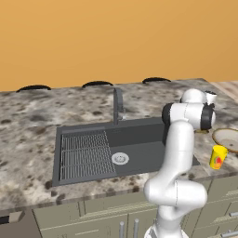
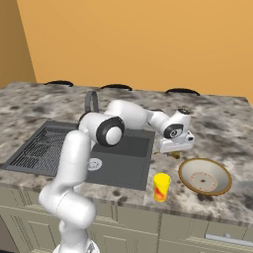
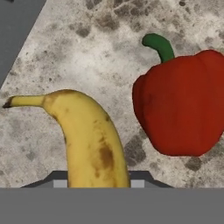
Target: Remove the bell pepper and banana from the sink. Then move the bowl and cup from the counter to the sink for washing.
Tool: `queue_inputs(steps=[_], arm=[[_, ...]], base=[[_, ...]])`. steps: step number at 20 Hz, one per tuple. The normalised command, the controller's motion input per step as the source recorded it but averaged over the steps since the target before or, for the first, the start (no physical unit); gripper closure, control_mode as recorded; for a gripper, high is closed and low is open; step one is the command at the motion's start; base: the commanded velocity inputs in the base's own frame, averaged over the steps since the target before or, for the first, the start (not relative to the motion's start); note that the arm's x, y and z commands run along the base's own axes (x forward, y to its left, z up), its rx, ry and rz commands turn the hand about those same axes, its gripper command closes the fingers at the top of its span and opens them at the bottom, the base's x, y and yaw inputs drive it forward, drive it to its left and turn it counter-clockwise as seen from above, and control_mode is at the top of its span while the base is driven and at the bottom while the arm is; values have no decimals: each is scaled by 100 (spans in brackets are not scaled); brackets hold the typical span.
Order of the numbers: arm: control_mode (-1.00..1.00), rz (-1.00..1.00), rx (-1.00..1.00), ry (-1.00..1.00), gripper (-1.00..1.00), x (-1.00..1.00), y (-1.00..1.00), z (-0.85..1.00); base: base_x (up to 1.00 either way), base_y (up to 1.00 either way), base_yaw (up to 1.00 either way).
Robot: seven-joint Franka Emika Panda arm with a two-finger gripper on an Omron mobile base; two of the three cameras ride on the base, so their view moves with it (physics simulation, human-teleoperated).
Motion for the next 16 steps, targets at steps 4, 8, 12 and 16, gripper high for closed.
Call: queue_inputs(steps=[4, 8, 12, 16], arm=[[-100, 0, 1, -1, 100, 0, -17, -21], [-100, 0, 0, -3, 100, 3, -20, -15], [-100, 0, 0, -5, 100, 0, -27, -11], [-100, 0, 0, -8, 100, 0, -26, -6]], base=[[0, 0, 0], [0, 0, 0], [0, 0, 0], [0, 0, 0]])
